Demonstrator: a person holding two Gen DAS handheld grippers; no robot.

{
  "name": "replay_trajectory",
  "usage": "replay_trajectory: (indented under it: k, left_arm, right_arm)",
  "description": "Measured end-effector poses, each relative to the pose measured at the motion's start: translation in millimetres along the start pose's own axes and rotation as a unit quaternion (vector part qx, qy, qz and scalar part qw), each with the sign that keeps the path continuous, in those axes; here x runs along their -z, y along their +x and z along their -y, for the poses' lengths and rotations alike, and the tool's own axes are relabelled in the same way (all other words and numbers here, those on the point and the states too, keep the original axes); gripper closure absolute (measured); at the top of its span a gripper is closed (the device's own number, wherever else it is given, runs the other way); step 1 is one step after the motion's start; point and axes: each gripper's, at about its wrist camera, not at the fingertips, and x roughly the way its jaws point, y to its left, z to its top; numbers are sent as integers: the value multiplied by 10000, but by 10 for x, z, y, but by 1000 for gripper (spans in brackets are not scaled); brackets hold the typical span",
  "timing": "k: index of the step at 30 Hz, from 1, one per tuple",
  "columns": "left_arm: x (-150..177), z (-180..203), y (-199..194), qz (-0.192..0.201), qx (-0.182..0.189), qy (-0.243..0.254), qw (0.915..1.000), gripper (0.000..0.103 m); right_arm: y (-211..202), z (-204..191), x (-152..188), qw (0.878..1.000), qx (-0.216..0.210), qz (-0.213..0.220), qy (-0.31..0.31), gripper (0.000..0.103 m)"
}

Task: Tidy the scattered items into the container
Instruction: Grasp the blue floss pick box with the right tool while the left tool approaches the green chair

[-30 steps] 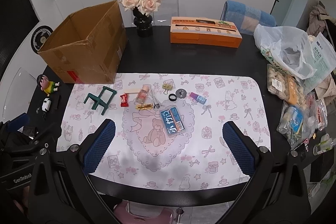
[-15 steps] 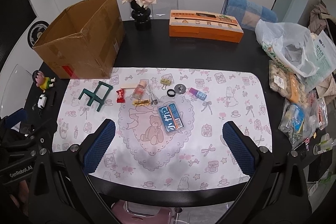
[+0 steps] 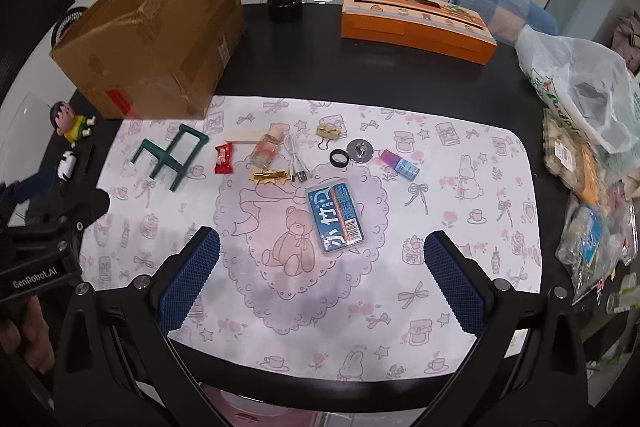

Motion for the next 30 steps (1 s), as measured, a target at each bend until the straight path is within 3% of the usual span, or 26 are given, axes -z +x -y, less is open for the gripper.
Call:
replay_trajectory:
  k: [13, 18, 22, 30]
  left_arm:
    - [-74, -86, 791, -179, 424, -24, 9989, 0]
    - [-86, -101, 1001, -297, 536, 121, 9980, 0]
    - [-123, -148, 1148, -353, 599, 49, 9976, 0]
    - [-163, -168, 1348, -441, 624, 38, 9971, 16]
  right_arm:
    - [867, 94, 54, 9982, 378, -309, -340, 1]
    - [1198, 124, 62, 9974, -58, -712, -37, 1]
    - [1376, 98, 79, 9976, 65, -688, -100, 1]
    - [1608, 201, 75, 9964, 183, -825, -10, 1]
